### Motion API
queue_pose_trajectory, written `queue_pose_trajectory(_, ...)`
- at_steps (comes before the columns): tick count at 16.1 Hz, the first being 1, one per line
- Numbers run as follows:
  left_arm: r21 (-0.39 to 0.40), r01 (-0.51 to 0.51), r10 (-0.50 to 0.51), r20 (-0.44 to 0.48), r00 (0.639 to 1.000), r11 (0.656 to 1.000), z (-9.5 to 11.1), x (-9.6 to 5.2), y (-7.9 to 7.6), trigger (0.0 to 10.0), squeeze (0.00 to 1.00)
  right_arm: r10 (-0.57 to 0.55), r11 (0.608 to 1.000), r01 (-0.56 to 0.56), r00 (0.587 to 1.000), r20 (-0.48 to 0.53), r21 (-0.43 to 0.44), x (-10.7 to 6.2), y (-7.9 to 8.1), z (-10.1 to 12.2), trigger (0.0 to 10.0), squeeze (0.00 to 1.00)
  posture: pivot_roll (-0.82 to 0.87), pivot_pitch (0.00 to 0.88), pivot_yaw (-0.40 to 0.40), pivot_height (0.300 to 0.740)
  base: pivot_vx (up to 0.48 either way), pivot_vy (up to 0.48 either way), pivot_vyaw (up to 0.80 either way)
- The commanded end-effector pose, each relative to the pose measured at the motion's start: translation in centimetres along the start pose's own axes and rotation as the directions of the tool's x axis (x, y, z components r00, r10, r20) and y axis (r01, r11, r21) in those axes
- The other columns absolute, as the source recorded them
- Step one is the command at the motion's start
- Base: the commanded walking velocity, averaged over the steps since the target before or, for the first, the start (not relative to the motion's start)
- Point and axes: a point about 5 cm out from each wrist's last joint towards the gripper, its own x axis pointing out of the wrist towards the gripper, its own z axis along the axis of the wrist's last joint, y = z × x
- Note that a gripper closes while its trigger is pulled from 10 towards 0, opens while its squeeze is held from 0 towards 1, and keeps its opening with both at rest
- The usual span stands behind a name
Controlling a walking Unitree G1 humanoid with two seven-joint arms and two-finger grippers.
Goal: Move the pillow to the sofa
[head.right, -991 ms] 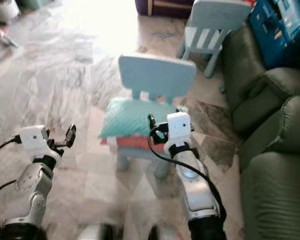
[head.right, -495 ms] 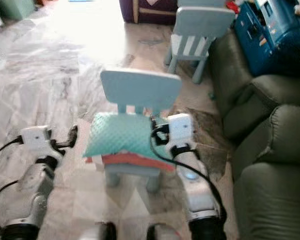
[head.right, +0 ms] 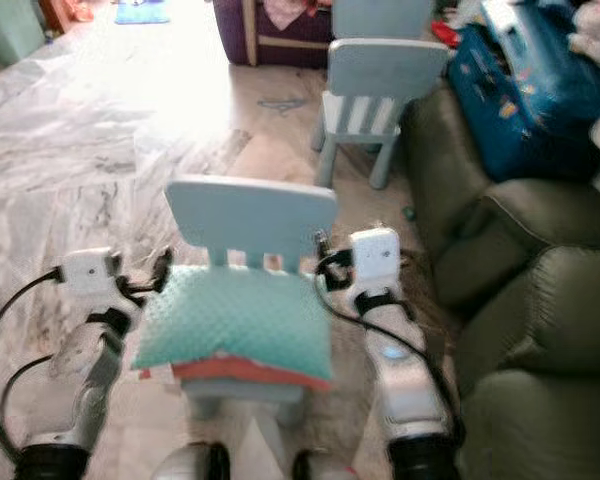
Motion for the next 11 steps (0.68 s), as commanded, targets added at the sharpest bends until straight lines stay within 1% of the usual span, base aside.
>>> queue_pose_trajectory(1,0.005,-0.024,0.025,-0.025,0.999,1.0,-0.55,-0.07,-0.03,10.0,0.0,-0.018,1.0,0.017,1.0,-0.006,-0.014,-0.31,-0.58,-0.15,10.0,0.0,-0.04,0.215,-0.026,0.74,0.0,0.0,0.0)
queue_pose_trajectory(2,0.011,-0.039,0.039,-0.028,0.999,0.999,-0.59,0.04,0.01,10.0,0.0,-0.017,1.0,0.017,1.0,-0.006,-0.013,-0.32,-0.58,-0.16,10.0,0.0,-0.04,0.215,-0.026,0.74,0.0,0.0,0.0)
queue_pose_trajectory(8,0.007,-0.039,0.039,-0.035,0.999,0.999,-0.67,0.12,-0.26,10.0,0.0,-0.013,1.0,0.013,1.0,-0.01,-0.012,-0.32,-0.49,-0.27,10.0,0.0,-0.03,0.215,-0.029,0.74,0.0,0.0,0.0)
queue_pose_trajectory(11,-0.009,-0.049,0.048,-0.042,0.998,0.999,-0.88,0.06,-0.25,10.0,0.0,-0.007,1.0,0.007,1.0,-0.011,-0.015,-0.24,-0.5,-0.29,10.0,0.0,-0.03,0.211,-0.03,0.74,0.0,0.0,0.0)
